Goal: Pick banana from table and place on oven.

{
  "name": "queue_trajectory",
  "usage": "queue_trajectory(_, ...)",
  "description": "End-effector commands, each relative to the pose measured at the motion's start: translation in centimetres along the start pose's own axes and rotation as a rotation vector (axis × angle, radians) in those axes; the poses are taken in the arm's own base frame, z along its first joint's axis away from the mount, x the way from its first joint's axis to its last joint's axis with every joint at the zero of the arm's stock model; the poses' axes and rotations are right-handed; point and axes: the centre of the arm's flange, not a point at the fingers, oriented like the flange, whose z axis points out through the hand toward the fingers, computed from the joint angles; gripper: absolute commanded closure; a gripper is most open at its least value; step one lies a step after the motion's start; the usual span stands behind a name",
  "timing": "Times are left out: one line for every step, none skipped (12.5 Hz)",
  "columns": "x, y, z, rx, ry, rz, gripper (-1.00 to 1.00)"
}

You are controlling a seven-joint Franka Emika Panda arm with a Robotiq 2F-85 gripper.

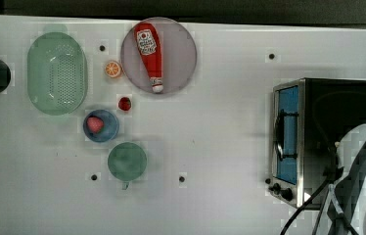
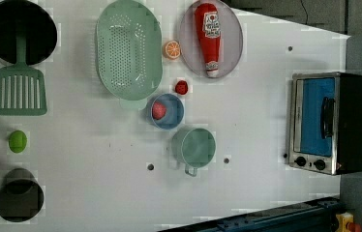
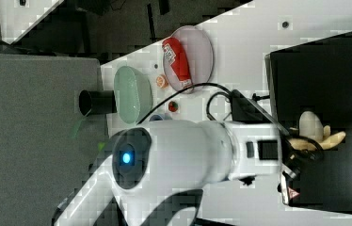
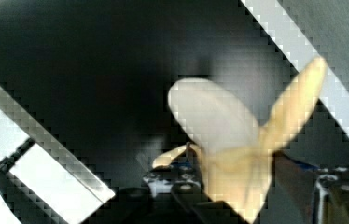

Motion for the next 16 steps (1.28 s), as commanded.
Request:
queue_trajectory(-0.1, -2.9, -1.9, 0.034, 0.034, -0.076, -0.87)
queue_trajectory(-0.3, -3.3, -1.8, 0.035, 0.012, -0.084, -1.00)
queue_trajectory(-0.6, -4.2, -1.9, 0.038, -0.007, -0.099, -1.00)
queue_trajectory(-0.9, -5.7, -2.5, 0.046, -0.017, -0.124, -1.00)
queue_trajectory(-1.3, -7.6, -3.7, 0.059, -0.016, -0.159, -1.00)
queue_trajectory(-1.9, -10.2, -5.4, 0.079, -0.002, -0.204, -1.00)
queue_trajectory(-2.7, -13.2, -7.3, 0.111, 0.022, -0.228, -1.00)
queue_trajectory(-3.9, -16.2, -8.9, 0.148, 0.036, -0.213, -1.00)
queue_trajectory(-5.2, -18.8, -10.2, 0.174, 0.038, -0.168, -1.00)
queue_trajectory(-6.7, -21.1, -11.4, 0.187, 0.029, -0.122, -1.00)
queue_trajectory(-8.4, -23.2, -12.7, 0.198, 0.016, -0.064, -1.00)
queue_trajectory(-10.0, -24.9, -14.4, 0.215, 0.013, 0.012, -1.00)
queue_trajectory(-11.9, -26.3, -16.0, 0.224, -0.003, 0.089, -1.00)
queue_trajectory(-13.8, -27.3, -17.3, 0.219, -0.030, 0.159, -1.00)
queue_trajectory(-15.7, -27.9, -18.5, 0.205, -0.056, 0.179, -1.00)
queue_trajectory(-17.4, -28.0, -19.9, 0.200, -0.066, 0.152, -1.00)
